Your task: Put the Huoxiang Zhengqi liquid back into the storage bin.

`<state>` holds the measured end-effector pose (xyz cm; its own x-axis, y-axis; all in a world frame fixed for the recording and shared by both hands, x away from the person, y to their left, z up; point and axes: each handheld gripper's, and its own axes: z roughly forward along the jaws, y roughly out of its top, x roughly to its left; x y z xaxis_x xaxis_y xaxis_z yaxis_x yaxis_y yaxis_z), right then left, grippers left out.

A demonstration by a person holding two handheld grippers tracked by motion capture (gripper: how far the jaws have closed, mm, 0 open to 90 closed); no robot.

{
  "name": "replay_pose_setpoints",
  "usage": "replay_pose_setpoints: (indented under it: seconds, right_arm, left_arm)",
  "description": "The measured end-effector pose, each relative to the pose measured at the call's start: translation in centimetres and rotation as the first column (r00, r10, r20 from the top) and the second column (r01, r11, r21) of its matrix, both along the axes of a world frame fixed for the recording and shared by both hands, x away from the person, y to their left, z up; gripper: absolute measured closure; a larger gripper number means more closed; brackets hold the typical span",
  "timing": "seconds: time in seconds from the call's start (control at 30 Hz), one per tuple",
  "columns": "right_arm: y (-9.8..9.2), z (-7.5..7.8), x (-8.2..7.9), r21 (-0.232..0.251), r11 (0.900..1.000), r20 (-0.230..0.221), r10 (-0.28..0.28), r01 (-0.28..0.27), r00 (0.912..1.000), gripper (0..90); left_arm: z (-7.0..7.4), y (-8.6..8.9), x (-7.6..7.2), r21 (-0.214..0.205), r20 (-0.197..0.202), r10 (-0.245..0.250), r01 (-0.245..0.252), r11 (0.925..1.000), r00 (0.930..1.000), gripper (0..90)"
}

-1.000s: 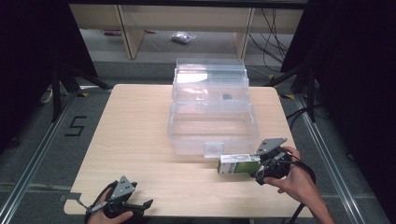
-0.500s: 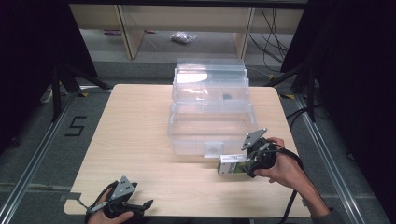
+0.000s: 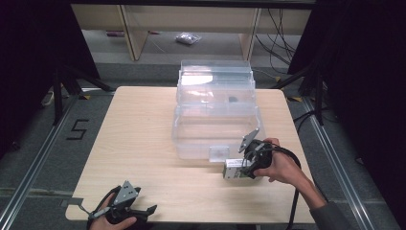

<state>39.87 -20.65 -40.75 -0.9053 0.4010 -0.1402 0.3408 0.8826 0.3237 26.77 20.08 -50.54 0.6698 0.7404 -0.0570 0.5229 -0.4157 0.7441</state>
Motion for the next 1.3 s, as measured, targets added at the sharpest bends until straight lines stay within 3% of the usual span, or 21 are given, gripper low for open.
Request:
replay_pose_setpoints:
  seconds: [0.13, 0.23, 0.57, 0.67, 0.7, 0.87, 0.93, 1.0, 1.03, 1.13, 1.2, 1.23, 1.27, 1.3]
  right_arm:
    - [0.4, -0.4, 0.3, -0.018, 0.9995, -0.018, 0.025, -0.025, 0.9995, 31.1]
    - [0.7, -0.8, 0.6, -0.047, 0.9984, -0.058, 0.031, -0.033, 0.9978, 33.4]
    - [0.7, -1.6, 1.1, -0.072, 0.9953, -0.074, 0.059, -0.064, 0.9955, 40.9]
    - [0.8, -1.8, 1.0, -0.097, 0.9938, -0.092, 0.047, -0.056, 0.9947, 44.0]
    - [0.7, -1.9, 1.2, -0.109, 0.991, -0.076, 0.07, -0.078, 0.9947, 44.8]
    - [0.5, -2.0, 1.3, -0.142, 0.9855, -0.087, 0.082, -0.093, 0.9929, 49.0]
    - [0.4, -2.2, 1.7, -0.165, 0.9752, -0.097, 0.133, -0.148, 0.9864, 52.6]
    - [0.4, -2.2, 1.6, -0.168, 0.9767, -0.109, 0.117, -0.134, 0.9872, 54.3]
    - [0.4, -2.2, 1.7, -0.17, 0.9723, -0.12, 0.142, -0.161, 0.9826, 57.3]
    - [0.5, -2.1, 1.4, -0.163, 0.9721, -0.135, 0.147, -0.169, 0.9798, 63.7]
    - [0.5, -2.2, 1.7, -0.149, 0.9637, -0.136, 0.202, -0.221, 0.9699, 64.0]
    - [0.5, -2.1, 1.4, -0.163, 0.9693, -0.144, 0.161, -0.184, 0.9764, 64.2]
    - [0.6, -2.0, 1.2, -0.163, 0.9694, -0.144, 0.161, -0.184, 0.9764, 64.2]
    - [0.6, -2.0, 1.2, -0.161, 0.9673, -0.147, 0.173, -0.196, 0.9738, 64.2]
  left_arm:
    - [0.0, 0.0, 0.0, 0.002, -0.001, -0.004, 0.004, 1.0, 1.0, 14.8]
    - [0.0, 0.0, 0.0, -0.001, 0.002, -0.006, 0.006, 1.0, 1.0, 14.8]
    - [-0.1, 0.0, 0.1, 0.006, 0.004, -0.003, 0.003, 1.0, 1.0, 14.8]
    - [-0.1, 0.0, 0.1, 0.006, 0.004, -0.001, 0.001, 1.0, 1.0, 14.8]
    - [-0.1, 0.0, 0.1, 0.006, 0.006, 0.0, 0.0, 1.0, 1.0, 14.8]
    - [0.0, 0.0, 0.0, 0.0, -0.009, -0.009, 0.009, 1.0, 0.9999, 14.8]
    - [-0.1, -0.2, 0.0, -0.014, -0.006, -0.003, 0.003, 0.9999, 1.0, 14.8]
    - [-0.1, -0.2, 0.0, -0.017, -0.001, 0.001, -0.001, 0.9999, 1.0, 14.8]
    - [-0.1, -0.2, 0.0, -0.016, -0.002, 0.001, -0.001, 0.9999, 1.0, 14.8]
    - [-0.1, -0.2, 0.0, -0.015, -0.004, 0.0, 0.0, 0.9999, 1.0, 14.8]
    - [-0.1, -0.2, 0.0, -0.015, -0.003, 0.001, -0.001, 0.9999, 1.0, 14.8]
    - [-0.1, -0.2, 0.0, -0.015, -0.005, -0.001, 0.001, 0.9999, 1.0, 14.8]
    - [-0.1, 0.0, 0.1, 0.012, -0.002, -0.006, 0.006, 0.9999, 1.0, 14.8]
    - [-0.1, 0.0, 0.1, 0.012, 0.0, -0.002, 0.002, 0.9999, 1.0, 14.8]
